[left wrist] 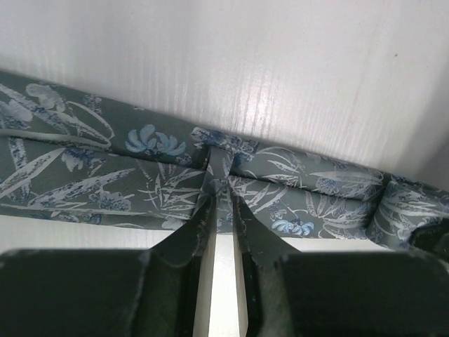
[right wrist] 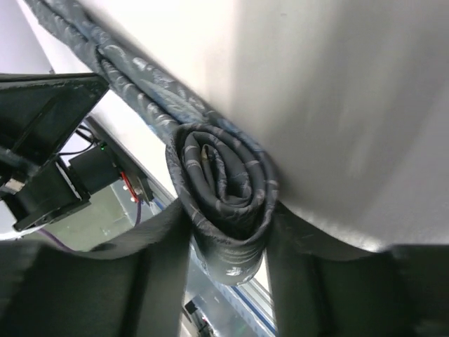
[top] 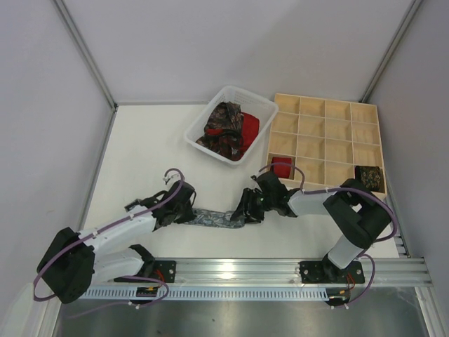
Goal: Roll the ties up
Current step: Roll the tie
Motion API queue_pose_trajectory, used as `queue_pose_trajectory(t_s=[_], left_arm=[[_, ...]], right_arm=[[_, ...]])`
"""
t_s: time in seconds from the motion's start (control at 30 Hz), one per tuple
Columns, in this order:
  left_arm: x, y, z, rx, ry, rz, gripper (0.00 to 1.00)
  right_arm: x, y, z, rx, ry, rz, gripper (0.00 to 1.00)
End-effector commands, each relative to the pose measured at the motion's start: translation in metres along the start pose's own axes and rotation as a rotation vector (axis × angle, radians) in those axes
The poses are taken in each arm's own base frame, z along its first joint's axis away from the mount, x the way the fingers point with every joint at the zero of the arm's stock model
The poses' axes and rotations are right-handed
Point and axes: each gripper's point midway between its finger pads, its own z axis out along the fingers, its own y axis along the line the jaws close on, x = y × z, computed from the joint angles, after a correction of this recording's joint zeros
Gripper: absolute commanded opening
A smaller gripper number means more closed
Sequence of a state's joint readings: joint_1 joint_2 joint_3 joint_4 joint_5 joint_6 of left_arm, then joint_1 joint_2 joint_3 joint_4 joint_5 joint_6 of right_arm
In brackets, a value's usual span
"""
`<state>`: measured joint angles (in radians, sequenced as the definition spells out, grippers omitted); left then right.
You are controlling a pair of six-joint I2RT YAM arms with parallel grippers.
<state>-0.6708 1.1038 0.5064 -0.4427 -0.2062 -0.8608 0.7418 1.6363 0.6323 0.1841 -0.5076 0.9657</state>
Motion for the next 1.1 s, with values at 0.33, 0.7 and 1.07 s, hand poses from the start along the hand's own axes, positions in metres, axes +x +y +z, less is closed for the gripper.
queue_pose_trajectory(t_s=[0.33,0.7,1.07], left_arm=[[-0.009,-0.074,-0.02,0.281,0.03,0.075,0.08],[0.045,-0.221,-0.021,0.605,0.192,0.139,0.0],[0.072,-0.255,-0.009,0.665,0.267,0.118,0.0]], right_arm=[[-0.002,-0.049,-0.055,0.317,0.138,-0.141,0.0],[0.014,-0.079,-0.112,0.551,0.201,-0.143,0.0],[0.016,-0.067,-0.117,0.582,0.182,-0.127,0.0]])
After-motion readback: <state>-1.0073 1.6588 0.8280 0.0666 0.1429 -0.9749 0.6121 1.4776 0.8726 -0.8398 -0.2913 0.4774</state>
